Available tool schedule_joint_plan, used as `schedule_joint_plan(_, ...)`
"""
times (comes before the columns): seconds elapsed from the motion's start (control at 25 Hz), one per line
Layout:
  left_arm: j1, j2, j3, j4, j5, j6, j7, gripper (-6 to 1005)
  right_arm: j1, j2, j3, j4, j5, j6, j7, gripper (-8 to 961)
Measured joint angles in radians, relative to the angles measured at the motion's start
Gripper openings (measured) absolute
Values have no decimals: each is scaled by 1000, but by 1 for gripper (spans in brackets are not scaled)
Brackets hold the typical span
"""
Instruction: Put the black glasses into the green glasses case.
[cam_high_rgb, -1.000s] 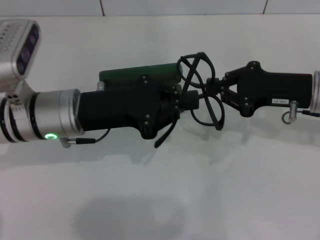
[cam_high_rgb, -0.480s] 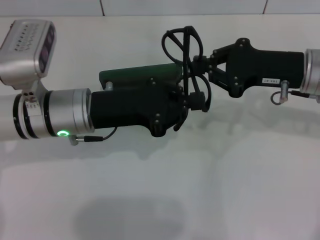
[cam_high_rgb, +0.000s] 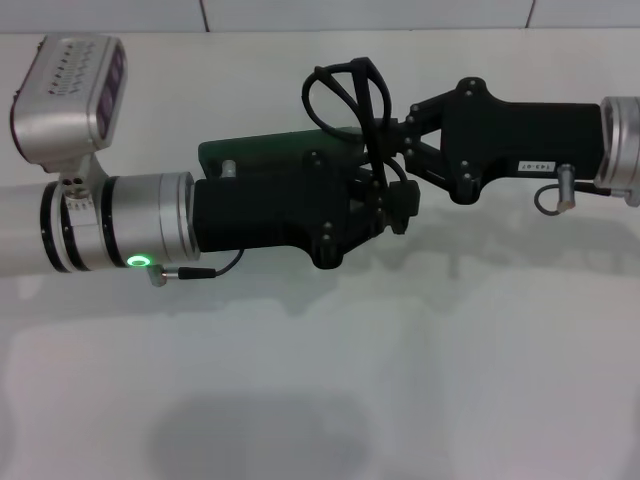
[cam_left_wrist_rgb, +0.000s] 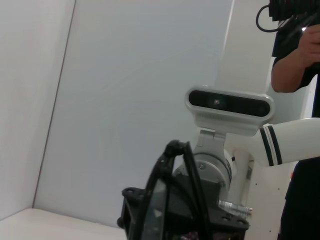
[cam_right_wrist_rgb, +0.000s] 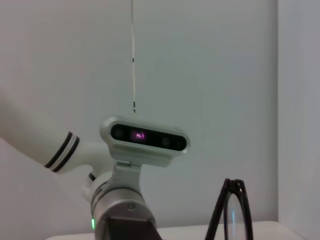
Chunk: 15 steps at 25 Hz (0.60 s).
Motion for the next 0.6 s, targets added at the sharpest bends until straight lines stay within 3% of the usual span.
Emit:
schedule_joint_plan(0.44, 6, 0, 0, 0, 0, 0, -1, -1, -7, 0, 3, 0, 0, -11, -1, 73)
schedule_joint_plan(0.6, 40, 7, 1, 11, 1, 1, -2, -1, -11, -1, 7, 3, 0, 37, -8, 74)
